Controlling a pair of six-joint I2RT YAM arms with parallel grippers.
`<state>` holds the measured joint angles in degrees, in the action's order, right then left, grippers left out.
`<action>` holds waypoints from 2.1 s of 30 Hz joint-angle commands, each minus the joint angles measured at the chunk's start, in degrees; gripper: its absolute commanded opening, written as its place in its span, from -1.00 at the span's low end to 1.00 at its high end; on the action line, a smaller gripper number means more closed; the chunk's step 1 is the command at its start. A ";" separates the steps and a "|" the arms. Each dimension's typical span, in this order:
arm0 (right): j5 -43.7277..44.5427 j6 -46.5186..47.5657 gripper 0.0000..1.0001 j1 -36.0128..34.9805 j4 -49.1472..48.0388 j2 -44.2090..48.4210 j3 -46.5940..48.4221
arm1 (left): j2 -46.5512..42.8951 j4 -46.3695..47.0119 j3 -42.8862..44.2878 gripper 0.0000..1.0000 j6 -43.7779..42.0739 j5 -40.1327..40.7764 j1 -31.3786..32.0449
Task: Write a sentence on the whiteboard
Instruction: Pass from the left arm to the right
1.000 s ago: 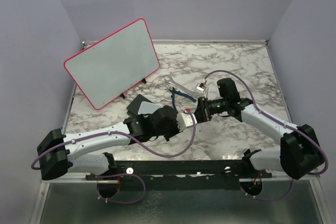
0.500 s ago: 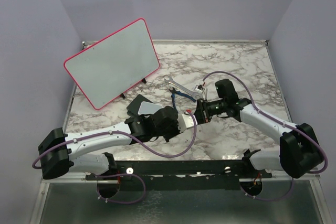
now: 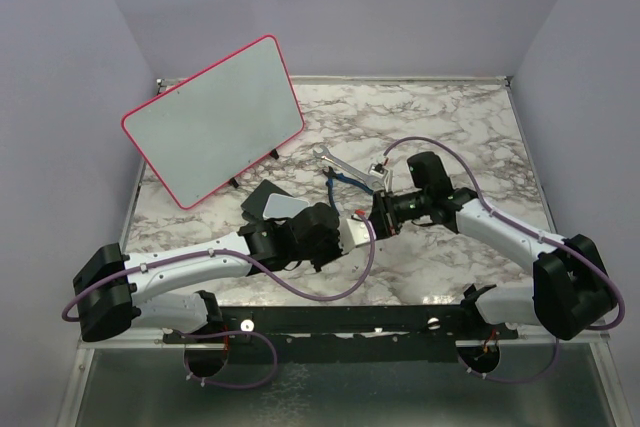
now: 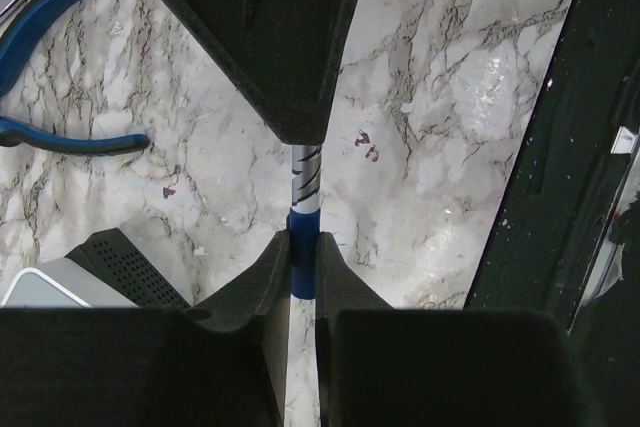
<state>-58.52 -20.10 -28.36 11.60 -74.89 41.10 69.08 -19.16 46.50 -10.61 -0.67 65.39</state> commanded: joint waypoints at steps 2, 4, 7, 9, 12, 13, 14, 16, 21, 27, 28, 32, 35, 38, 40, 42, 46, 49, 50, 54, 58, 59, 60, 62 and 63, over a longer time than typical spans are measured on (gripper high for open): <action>-3.26 -0.66 -0.49 -1.27 -0.17 0.71 0.83 | 0.57 -1.13 1.40 -1.00 -0.90 -0.39 0.07; -3.14 -0.69 -0.47 -1.55 -0.01 0.82 0.82 | 0.70 -1.38 1.57 -1.00 -0.91 -0.39 0.09; -2.73 -0.57 -0.46 -1.84 0.13 0.97 0.83 | 0.71 -1.47 1.66 -1.00 -0.94 -0.19 0.09; -2.61 -0.56 -0.45 -2.06 0.26 0.89 0.82 | 0.58 -1.54 1.66 -1.00 -1.04 -0.17 0.02; -1.92 -0.38 -0.43 -2.53 0.60 0.65 0.91 | 0.44 -1.61 1.66 -1.00 -1.03 -0.21 0.00; -1.68 -0.27 -0.43 -2.65 0.74 0.56 0.92 | 0.44 -1.66 1.71 -1.00 -1.03 -0.17 0.01; -1.48 -0.17 -0.42 -2.84 0.98 0.46 0.99 | 0.44 -1.75 1.75 -1.00 -1.05 -0.13 0.01; -0.52 0.10 -0.43 -3.05 1.35 0.36 1.13 | 0.36 -1.86 1.83 -1.00 -1.01 -0.04 0.00; 0.37 0.26 -0.45 -3.36 1.65 0.32 1.09 | 0.05 -2.07 1.84 -1.00 -1.08 0.01 0.00; 1.25 0.44 -0.48 -4.02 1.84 -0.28 1.11 | 0.04 -2.37 2.02 -1.00 -1.15 0.23 -0.03; 1.48 0.51 -0.49 -4.19 1.89 -0.40 1.09 | 0.07 -2.42 2.06 -1.00 -1.04 0.16 -0.04; 2.06 0.73 -0.50 -4.71 2.19 -0.84 1.17 | -0.06 -2.54 2.19 -1.00 -1.09 0.23 -0.06; 2.57 0.78 -0.51 -5.08 2.29 -1.11 1.17 | -0.17 -2.61 2.19 -1.00 -1.16 0.23 -0.01; 3.12 0.90 -0.52 -5.21 2.44 -1.14 1.28 | -0.22 -2.72 2.19 -1.00 -1.02 0.23 0.01; 3.46 0.99 -0.56 -5.23 2.47 -0.98 1.33 | -0.28 -2.70 2.20 -1.00 -1.03 0.23 0.00; 3.78 0.96 -0.58 -5.30 2.53 -0.75 1.43 | -0.33 -2.80 2.19 -1.00 -1.00 0.24 -0.04; 4.58 1.04 -0.69 -5.30 2.73 -0.54 1.45 | -0.37 -2.78 2.26 -1.00 -0.90 0.23 0.00; 5.80 0.97 -0.94 -5.30 2.54 0.05 1.39 | -0.19 -2.77 2.28 -1.00 -0.56 0.23 -0.02; 6.90 0.66 -0.99 -5.29 2.22 0.65 1.28 | -0.11 -2.81 2.28 -1.00 -0.28 0.23 0.00; 13.16 -2.92 -0.99 -5.26 -1.61 4.33 -0.19 | -0.42 -2.36 2.78 0.09 3.10 6.21 -0.55; 19.65 -8.52 -0.99 -5.29 -9.84 8.07 -3.45 | -2.19 -0.12 3.51 0.97 9.20 6.89 -5.68; 21.30 -9.77 -0.99 -5.30 -13.83 8.84 -4.40 | -2.77 0.81 3.73 0.98 11.22 6.64 -7.52; 23.32 -10.99 -0.99 -5.27 -16.14 9.47 -5.23 | -3.55 2.23 3.84 0.98 13.59 6.07 -9.17; 26.58 -12.54 -0.99 -5.28 -19.20 10.16 -6.09 | -5.54 5.94 3.46 0.98 18.25 5.24 -12.22; 28.23 -12.90 -0.99 -5.27 -20.02 10.35 -6.16 | -6.72 8.16 3.12 0.98 20.41 4.70 -13.40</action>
<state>-38.74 -28.77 -33.32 -0.14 -65.47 36.34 67.22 -19.42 48.18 -0.78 3.70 56.53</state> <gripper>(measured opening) 0.093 0.987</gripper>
